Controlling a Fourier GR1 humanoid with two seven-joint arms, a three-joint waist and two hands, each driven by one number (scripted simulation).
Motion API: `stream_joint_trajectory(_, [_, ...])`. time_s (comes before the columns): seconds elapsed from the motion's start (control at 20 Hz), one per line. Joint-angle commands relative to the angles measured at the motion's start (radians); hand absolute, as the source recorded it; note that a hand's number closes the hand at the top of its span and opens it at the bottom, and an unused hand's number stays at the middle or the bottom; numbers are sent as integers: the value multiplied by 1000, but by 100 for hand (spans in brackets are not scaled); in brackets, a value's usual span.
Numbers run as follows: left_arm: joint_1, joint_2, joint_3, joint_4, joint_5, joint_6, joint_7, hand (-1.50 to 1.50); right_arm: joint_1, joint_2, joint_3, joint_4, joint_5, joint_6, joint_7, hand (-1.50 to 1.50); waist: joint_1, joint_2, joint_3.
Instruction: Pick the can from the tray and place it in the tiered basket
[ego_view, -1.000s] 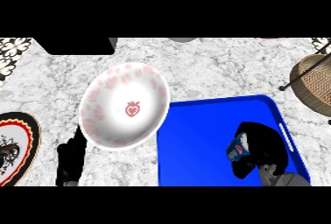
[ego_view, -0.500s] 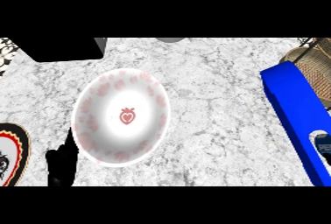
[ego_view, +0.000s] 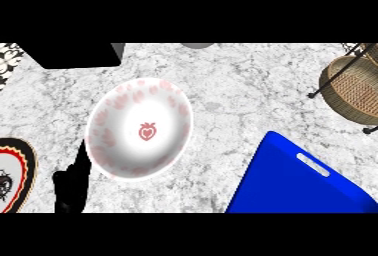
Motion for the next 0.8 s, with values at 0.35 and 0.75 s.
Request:
stream_joint_trajectory(0.35, [-23,-29,-26,56,-15,-45,13,0,-82,-203,-261,61,-111,167,51,150,58,16,-3])
stream_joint_trajectory(0.75, [-2,-11,-12,56,-8,-91,-24,0,-316,-350,-27,260,-60,81,182,150,91,21,-3])
